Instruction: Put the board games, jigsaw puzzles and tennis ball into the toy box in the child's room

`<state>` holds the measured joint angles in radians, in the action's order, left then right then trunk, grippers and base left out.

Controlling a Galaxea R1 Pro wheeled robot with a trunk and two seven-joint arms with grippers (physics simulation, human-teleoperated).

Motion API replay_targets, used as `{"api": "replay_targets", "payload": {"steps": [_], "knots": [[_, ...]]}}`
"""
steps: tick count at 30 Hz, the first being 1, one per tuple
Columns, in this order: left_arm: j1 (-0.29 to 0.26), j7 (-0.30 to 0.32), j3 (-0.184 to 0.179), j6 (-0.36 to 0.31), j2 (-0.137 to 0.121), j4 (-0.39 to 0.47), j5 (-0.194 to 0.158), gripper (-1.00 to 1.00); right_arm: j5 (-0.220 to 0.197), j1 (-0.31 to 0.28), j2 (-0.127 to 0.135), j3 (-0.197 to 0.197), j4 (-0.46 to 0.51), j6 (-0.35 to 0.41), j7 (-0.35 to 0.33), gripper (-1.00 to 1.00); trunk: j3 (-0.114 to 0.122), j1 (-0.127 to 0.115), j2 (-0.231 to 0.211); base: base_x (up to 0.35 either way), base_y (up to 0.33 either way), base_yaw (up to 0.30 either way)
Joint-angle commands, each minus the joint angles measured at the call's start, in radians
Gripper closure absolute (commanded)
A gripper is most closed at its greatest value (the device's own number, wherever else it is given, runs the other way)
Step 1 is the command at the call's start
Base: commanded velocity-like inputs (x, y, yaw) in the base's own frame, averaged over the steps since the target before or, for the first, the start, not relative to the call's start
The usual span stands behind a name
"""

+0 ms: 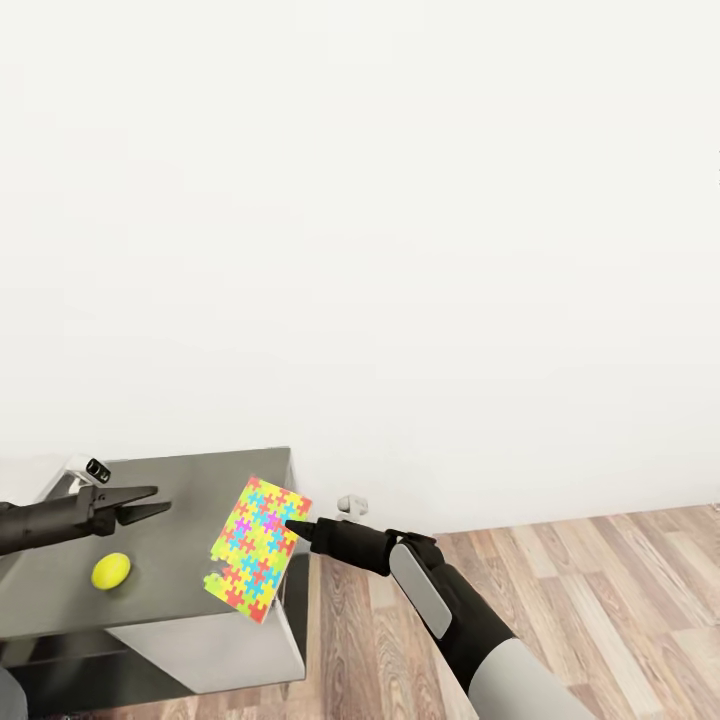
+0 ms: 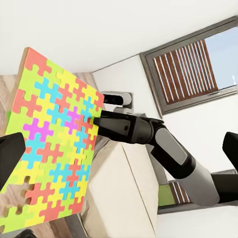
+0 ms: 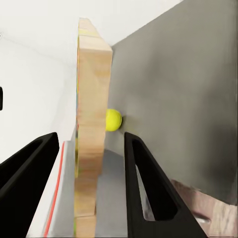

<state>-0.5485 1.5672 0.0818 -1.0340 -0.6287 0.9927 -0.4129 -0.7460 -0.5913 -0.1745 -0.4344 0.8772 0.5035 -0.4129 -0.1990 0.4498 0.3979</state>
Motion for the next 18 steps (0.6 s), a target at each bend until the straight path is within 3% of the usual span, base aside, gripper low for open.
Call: {"api": "replay_targets", "payload": {"steps": [1,7,18], "knots": [[-0.001,0.004,-0.001,-0.011,0.000,0.001,0.000,-1.00,-0.006,-0.001,0.000,0.000,0.000,0.006,0.000,1.00,0.000,0.000,0.002,-0.238,-0.221,0.000],[-0.001,0.004,-0.001,-0.011,0.000,0.001,0.000,-1.00,-0.006,-0.001,0.000,0.000,0.000,0.005,0.000,1.00,0.010,0.000,0.002,-0.219,-0.207,0.000],[-0.001,0.004,-0.001,-0.009,0.001,0.000,0.000,-1.00,-0.006,-0.001,0.000,0.000,0.000,0.004,0.000,1.00,0.028,0.000,0.002,-0.021,-0.074,0.000]]}}
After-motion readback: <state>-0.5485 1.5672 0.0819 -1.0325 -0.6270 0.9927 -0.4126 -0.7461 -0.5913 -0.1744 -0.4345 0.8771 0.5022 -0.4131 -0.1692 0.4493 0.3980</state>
